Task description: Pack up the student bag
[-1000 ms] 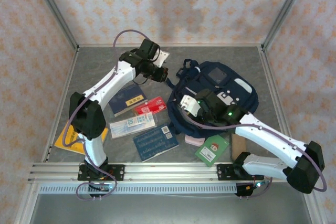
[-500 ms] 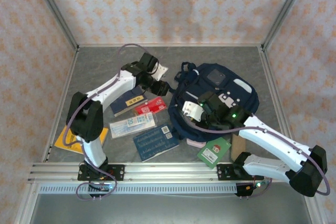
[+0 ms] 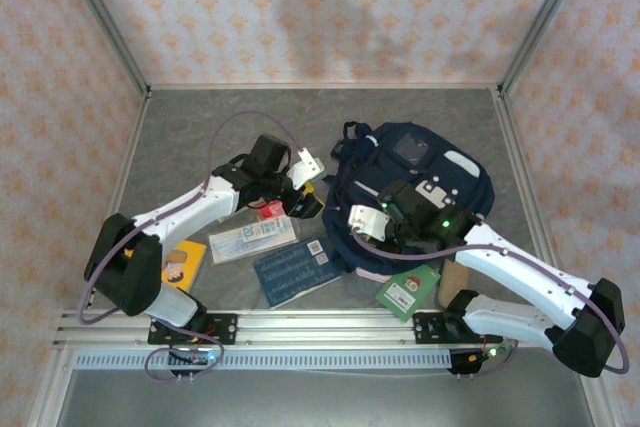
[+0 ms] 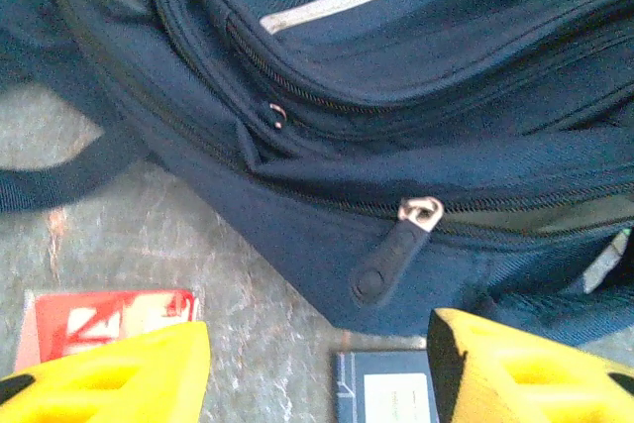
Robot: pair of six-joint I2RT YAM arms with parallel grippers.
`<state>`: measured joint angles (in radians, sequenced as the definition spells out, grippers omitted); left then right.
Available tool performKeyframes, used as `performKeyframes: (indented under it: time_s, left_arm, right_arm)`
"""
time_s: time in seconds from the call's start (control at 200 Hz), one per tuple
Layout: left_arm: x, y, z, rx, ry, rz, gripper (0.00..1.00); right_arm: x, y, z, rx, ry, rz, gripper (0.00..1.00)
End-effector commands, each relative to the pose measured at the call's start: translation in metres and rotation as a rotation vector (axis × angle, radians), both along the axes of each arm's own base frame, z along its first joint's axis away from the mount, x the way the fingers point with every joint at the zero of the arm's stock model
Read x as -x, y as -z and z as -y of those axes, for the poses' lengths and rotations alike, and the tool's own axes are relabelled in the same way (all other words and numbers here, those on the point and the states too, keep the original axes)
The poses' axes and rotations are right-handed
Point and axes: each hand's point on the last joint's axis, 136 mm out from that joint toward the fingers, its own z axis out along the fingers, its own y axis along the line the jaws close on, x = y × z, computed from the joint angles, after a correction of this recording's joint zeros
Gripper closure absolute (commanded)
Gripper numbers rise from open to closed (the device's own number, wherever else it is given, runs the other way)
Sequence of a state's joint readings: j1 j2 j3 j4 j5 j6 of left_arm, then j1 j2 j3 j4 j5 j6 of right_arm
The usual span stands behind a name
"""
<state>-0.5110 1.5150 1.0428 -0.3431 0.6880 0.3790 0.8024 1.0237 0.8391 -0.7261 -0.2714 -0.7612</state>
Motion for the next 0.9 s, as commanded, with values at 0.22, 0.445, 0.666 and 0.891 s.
performKeyframes:
  time_s: [0.22,0.445,0.666,0.891]
  left_arm:
    - [0.011,-0.002,0.032,0.038,0.207,-0.07,0.36]
    - [0.011,0.011,0.041,-0.006,0.22,-0.119,0.5]
    - [-0.004,0.024,0.038,-0.069,0.197,-0.105,1.0]
    - [-0.037,0.022,0.031,-0.11,0.105,-0.004,1.0]
  right_arm:
    - [0.008,0.002,0.005,0.004,-0.014,-0.005,1.0]
    - [0.006,-0.001,0.001,-0.014,-0.01,0.003,1.0]
    - [0.006,-0.001,0.004,-0.011,-0.005,0.006,1.0]
    - [0.01,-0.001,0.005,-0.018,-0.002,-0.003,1.0]
